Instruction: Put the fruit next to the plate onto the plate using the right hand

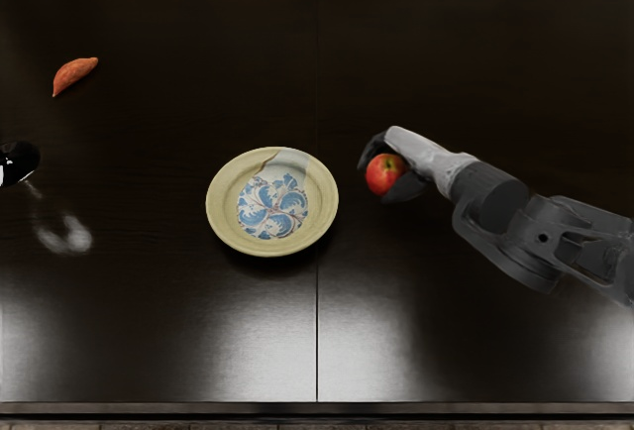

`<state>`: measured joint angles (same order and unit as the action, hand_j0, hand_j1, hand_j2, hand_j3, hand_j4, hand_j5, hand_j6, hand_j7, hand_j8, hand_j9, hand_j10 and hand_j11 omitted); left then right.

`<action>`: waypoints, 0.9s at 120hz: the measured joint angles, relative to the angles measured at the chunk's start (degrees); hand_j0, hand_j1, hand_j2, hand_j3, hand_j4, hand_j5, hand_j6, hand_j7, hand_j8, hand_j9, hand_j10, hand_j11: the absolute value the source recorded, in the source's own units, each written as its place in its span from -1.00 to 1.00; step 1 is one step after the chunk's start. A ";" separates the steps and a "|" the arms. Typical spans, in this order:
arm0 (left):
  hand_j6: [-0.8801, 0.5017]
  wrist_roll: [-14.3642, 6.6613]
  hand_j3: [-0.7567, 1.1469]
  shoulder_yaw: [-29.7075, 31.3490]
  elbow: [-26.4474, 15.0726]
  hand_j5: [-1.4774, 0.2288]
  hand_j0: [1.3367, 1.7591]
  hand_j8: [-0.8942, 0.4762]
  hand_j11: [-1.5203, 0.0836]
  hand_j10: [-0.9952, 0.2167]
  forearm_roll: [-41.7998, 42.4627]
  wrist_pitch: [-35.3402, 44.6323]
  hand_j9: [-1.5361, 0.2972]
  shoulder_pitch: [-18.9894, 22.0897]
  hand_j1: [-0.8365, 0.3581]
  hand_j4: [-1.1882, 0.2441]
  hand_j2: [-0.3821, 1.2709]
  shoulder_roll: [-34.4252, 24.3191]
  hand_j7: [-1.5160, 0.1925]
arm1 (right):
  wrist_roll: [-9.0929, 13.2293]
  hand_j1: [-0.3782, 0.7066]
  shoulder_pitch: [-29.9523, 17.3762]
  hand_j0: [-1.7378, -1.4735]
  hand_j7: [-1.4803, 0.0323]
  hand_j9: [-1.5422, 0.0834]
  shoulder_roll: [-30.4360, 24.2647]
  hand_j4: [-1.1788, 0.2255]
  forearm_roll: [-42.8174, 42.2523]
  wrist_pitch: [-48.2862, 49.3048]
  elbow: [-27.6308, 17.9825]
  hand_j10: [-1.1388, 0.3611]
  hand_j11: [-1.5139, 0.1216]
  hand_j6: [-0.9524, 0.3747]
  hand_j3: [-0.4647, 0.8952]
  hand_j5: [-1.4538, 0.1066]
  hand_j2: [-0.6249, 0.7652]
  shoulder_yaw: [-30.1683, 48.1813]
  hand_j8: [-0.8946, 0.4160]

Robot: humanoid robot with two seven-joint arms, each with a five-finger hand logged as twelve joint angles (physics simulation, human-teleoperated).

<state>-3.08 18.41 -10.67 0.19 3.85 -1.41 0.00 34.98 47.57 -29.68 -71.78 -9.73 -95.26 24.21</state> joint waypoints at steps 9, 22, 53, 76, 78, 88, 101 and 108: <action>-0.06 0.00 -0.21 0.00 -0.01 0.38 0.52 -0.03 0.52 0.26 -0.01 -0.01 0.35 0.00 0.52 0.34 -0.48 0.00 0.42 | 0.00 0.21 0.91 -0.38 -0.11 -0.13 2.15 -0.18 0.28 0.39 -0.10 -0.24 -0.18 -0.23 -0.32 -0.21 0.03 0.01 -0.24; -0.06 -0.02 -0.20 0.00 0.01 0.38 0.52 -0.03 0.52 0.26 -0.01 -0.01 0.35 0.00 0.52 0.34 -0.48 0.00 0.42 | -0.01 0.20 2.28 -0.38 -0.11 -0.14 5.41 -0.17 0.55 0.86 -0.16 -0.24 -0.19 -0.24 -0.32 -0.22 0.02 0.01 -0.23; -0.06 0.00 -0.20 0.01 0.00 0.38 0.52 -0.03 0.52 0.26 0.01 -0.01 0.35 0.00 0.52 0.34 -0.48 0.00 0.42 | -0.01 0.20 3.61 -0.39 -0.11 -0.15 12.49 -0.16 0.67 1.60 -0.02 -0.24 -0.19 -0.24 -0.32 -0.23 0.02 -0.13 -0.23; -0.06 -0.01 -0.20 0.00 0.01 0.38 0.52 -0.03 0.52 0.26 0.00 -0.01 0.35 0.00 0.52 0.34 -0.48 0.00 0.42 | -0.02 0.22 3.44 -0.39 -0.12 -0.15 16.65 -0.17 0.23 1.55 3.31 -0.22 -0.20 -0.21 -0.31 -0.23 0.02 -1.40 -0.21; -0.06 0.00 -0.20 0.00 0.02 0.38 0.52 -0.03 0.52 0.26 0.00 -0.01 0.35 0.00 0.52 0.34 -0.48 0.00 0.42 | -0.02 0.23 3.46 -0.39 -0.12 -0.15 17.07 -0.17 0.16 1.55 3.86 -0.22 -0.20 -0.21 -0.32 -0.23 0.04 -1.53 -0.21; -0.06 -0.01 -0.20 0.00 0.02 0.38 0.52 -0.03 0.52 0.26 0.00 -0.01 0.35 0.00 0.52 0.34 -0.48 0.00 0.42 | 0.00 0.22 3.81 -0.39 -0.12 -0.15 19.55 -0.18 -0.08 1.54 6.62 -0.23 -0.19 -0.21 -0.32 -0.23 0.03 -2.53 -0.21; -0.06 0.00 -0.21 -0.01 0.00 0.38 0.52 -0.03 0.52 0.26 0.00 -0.01 0.35 0.00 0.52 0.34 -0.48 0.00 0.42 | 0.01 0.21 4.28 -0.38 -0.12 -0.14 21.45 -0.19 -0.27 1.53 8.69 -0.24 -0.19 -0.23 -0.32 -0.22 0.02 -3.37 -0.23; -0.06 0.00 -0.21 -0.02 0.00 0.38 0.52 -0.03 0.52 0.26 0.00 -0.01 0.35 0.00 0.52 0.34 -0.48 0.00 0.42 | 0.01 0.20 4.46 -0.38 -0.12 -0.13 21.93 -0.19 -0.31 1.52 9.25 -0.24 -0.18 -0.23 -0.32 -0.21 0.01 -3.64 -0.23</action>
<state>-3.08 18.39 -10.67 0.18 3.84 -1.41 0.00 34.99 52.03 -7.75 -72.09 -8.21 -86.01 20.57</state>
